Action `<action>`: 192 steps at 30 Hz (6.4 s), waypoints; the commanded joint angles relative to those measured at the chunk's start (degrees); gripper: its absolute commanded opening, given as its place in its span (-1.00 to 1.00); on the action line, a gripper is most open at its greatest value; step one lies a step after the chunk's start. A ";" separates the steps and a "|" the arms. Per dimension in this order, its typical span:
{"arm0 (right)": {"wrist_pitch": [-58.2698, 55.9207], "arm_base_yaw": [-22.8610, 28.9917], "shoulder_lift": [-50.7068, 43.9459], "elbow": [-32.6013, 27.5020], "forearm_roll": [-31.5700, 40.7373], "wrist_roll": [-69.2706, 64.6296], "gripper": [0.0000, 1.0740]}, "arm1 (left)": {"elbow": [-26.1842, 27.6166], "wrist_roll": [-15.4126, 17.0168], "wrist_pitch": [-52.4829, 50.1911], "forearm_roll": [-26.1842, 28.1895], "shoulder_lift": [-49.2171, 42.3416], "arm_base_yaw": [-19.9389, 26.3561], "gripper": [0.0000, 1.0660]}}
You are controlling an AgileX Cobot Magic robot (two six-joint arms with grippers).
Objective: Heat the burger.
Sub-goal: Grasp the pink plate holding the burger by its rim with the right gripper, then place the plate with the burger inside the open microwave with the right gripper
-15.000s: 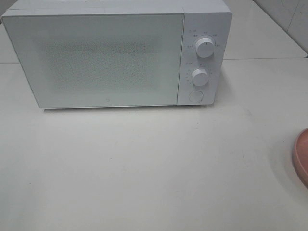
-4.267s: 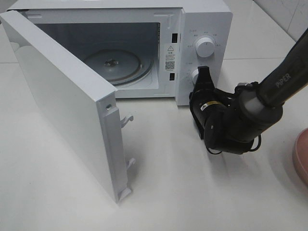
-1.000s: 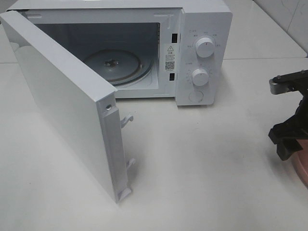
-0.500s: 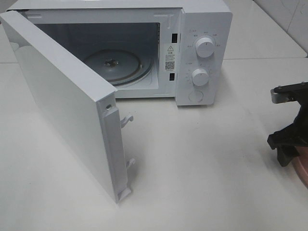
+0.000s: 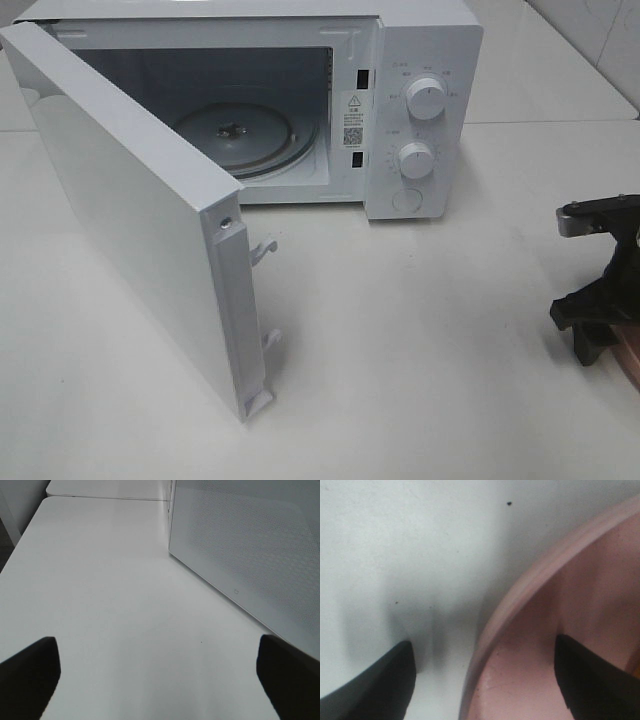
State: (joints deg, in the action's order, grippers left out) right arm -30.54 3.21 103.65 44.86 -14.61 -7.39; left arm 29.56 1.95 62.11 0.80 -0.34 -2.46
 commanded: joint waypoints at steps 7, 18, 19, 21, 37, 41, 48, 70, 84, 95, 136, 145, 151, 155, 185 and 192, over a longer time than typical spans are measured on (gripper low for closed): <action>-1.38 -0.17 0.17 -0.34 -0.06 -2.41 -0.61 | -0.06 0.06 -0.86 0.29 -0.80 0.00 0.88; -1.55 -0.17 0.17 -0.34 -0.06 -2.98 -1.00 | -0.06 0.06 -0.86 0.29 -0.80 0.00 0.88; -1.55 -0.17 0.17 -0.34 -0.06 -3.09 -1.00 | -0.06 0.06 -0.86 0.29 -0.80 0.00 0.88; -2.01 0.00 0.06 -0.34 -0.06 -3.38 -1.00 | -0.06 0.06 -0.86 0.29 -0.80 0.00 0.88; -7.96 2.58 -7.16 -0.34 -8.71 -12.89 -1.00 | -0.06 0.06 -0.86 0.29 -0.80 0.00 0.88; -9.34 4.30 -8.14 -0.34 -11.29 -14.95 -1.00 | -0.06 0.06 -0.86 0.29 -0.80 0.00 0.88; -14.09 9.00 -8.94 -0.34 -16.79 -19.14 -1.00 | -0.06 0.06 -0.86 0.29 -0.80 0.00 0.88; -26.99 24.69 -9.97 -2.29 -17.99 -19.71 -0.99 | -0.06 0.06 -0.86 0.29 -0.80 0.00 0.88; -29.39 36.90 -22.98 -9.17 -17.59 -19.88 -0.97 | -0.06 0.06 -0.86 0.29 -0.80 0.00 0.88; -31.46 44.98 -28.53 -11.97 -16.73 -20.28 -0.96 | -0.06 0.06 -0.86 0.29 -0.80 0.00 0.88; -15.64 54.20 -28.93 -12.26 -20.05 9.28 -0.91 | -0.06 0.06 -0.86 0.29 -0.80 0.00 0.88; -9.28 54.20 -28.93 -12.26 -21.72 20.11 -0.90 | -0.06 0.06 -0.86 0.29 -0.80 0.00 0.88; -5.10 54.20 -28.93 -12.26 -23.03 25.44 -0.89 | -0.06 0.06 -0.86 0.29 -0.80 0.00 0.88; -2.75 54.20 -28.93 -12.26 -24.12 27.39 -0.89 | -0.06 0.06 -0.86 0.29 -0.80 0.00 0.88; 15.07 49.90 -28.93 -12.15 -10.37 61.36 -0.88 | -0.06 0.06 -0.86 0.29 -0.80 0.00 0.88; 18.05 44.58 -28.93 -12.15 -2.52 73.57 -0.88 | -0.06 0.06 -0.86 0.29 -0.80 0.00 0.88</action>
State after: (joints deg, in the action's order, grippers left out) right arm -17.76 49.33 75.34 32.31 -19.14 61.13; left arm 29.56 1.95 62.11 0.80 -0.34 -2.46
